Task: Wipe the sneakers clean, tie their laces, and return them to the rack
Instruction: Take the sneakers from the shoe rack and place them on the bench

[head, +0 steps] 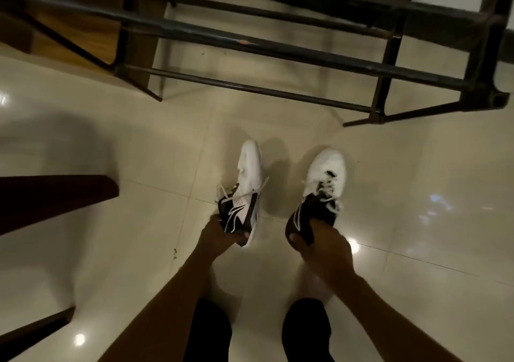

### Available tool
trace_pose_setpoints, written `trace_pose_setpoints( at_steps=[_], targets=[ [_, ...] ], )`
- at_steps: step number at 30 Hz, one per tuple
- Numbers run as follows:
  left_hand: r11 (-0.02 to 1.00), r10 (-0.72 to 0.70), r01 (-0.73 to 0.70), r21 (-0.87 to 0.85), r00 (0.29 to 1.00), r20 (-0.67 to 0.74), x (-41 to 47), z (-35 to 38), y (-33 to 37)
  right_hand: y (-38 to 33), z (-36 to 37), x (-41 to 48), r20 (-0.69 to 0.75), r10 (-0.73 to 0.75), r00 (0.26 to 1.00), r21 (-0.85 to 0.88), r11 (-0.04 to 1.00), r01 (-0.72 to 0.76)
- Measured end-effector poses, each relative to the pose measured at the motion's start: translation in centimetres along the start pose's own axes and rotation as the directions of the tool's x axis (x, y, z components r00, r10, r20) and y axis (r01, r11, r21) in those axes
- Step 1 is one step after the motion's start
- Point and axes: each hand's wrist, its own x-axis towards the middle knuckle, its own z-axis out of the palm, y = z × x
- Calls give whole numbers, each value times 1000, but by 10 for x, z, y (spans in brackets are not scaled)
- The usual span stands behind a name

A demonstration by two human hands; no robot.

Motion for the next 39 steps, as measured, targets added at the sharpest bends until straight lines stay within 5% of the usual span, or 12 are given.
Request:
trace_pose_setpoints(
  at_steps=[2,6,9,13,18,25,32,39],
  targets=[
    [989,19,-36,144,993,119,6,0,-5,-13,17,-17,51,-63,997,-96,993,67],
    [949,207,-225,222,973,100,-9,-4,-3,-34,24,-31,89,-64,994,-158,984,78],
    [906,325,-313,286,946,5,-47,-24,14,-56,-10,-50,51,-10,999,-137,990,17],
    [879,380,-383,282,922,70,-112,-79,57,-104,-77,-99,61,-29,998,-219,975,41],
    [913,391,-395,99,918,59,-232,-204,97,-192,-172,-179,49,-68,996,-194,978,76],
    [781,528,-531,330,843,106,-394,-389,157,-351,-285,-269,-133,-135,982,-25,991,133],
    [571,672,-556,604,739,44,-422,-505,221,-465,-355,-251,-191,-271,944,8,961,278],
    [607,633,-487,628,774,-11,-378,-599,281,-552,-419,-174,-182,-384,905,-47,923,382]
  ],
)
